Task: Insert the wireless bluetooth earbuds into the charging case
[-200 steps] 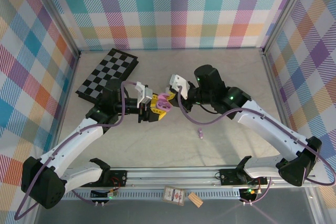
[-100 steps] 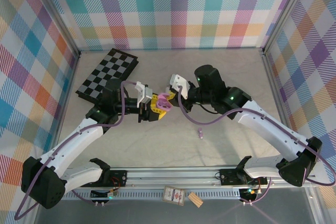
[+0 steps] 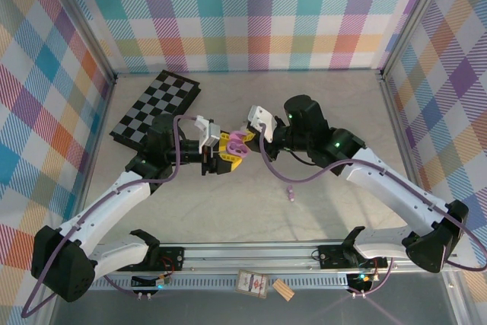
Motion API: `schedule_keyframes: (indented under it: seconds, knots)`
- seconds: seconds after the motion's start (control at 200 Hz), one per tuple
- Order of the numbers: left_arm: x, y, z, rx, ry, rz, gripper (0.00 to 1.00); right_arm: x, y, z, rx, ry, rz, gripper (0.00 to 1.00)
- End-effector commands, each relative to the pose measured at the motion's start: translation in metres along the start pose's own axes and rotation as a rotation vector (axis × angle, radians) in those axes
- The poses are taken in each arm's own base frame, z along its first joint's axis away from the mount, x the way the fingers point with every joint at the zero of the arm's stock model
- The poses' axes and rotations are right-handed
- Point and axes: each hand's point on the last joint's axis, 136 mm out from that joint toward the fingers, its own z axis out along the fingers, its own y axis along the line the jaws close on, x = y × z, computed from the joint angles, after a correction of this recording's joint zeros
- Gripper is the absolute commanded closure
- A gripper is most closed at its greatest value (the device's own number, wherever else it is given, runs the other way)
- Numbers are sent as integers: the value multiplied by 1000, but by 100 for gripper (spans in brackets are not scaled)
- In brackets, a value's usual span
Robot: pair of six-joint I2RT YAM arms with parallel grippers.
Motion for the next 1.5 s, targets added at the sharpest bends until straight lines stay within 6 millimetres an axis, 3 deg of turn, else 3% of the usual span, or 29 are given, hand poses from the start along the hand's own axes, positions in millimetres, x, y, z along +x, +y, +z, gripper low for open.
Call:
schedule_keyframes:
  seconds: [0.0,0.21,0.435,0.58,0.835,1.015,1.17,1.335,1.495]
  knots:
    - [-7,-8,2,33,-27,42,50,-5,-5,-5,45,-28,4,100]
    - [-7,-9,2,43,-26,39,62,-6,-2,-6,31,-31,10,100]
    - [-6,-9,2,41,-24,44,68,-9,-3,-8,39,-44,5,97]
    - [-3,-7,2,32,-26,59,71,-12,-3,-12,44,-58,9,87]
    - [-4,-8,2,39,-45,51,71,-19,-3,-26,63,-95,33,54]
    - [-4,-6,3,31,-49,55,71,-23,2,-37,49,-138,45,42]
    - [-2,-3,2,10,-56,55,71,-33,6,-63,33,-252,84,36]
    - [4,5,2,-32,-65,49,71,-16,-3,-93,54,-363,206,28]
    - [1,10,0,-61,-103,45,71,40,-35,-101,191,-328,444,27]
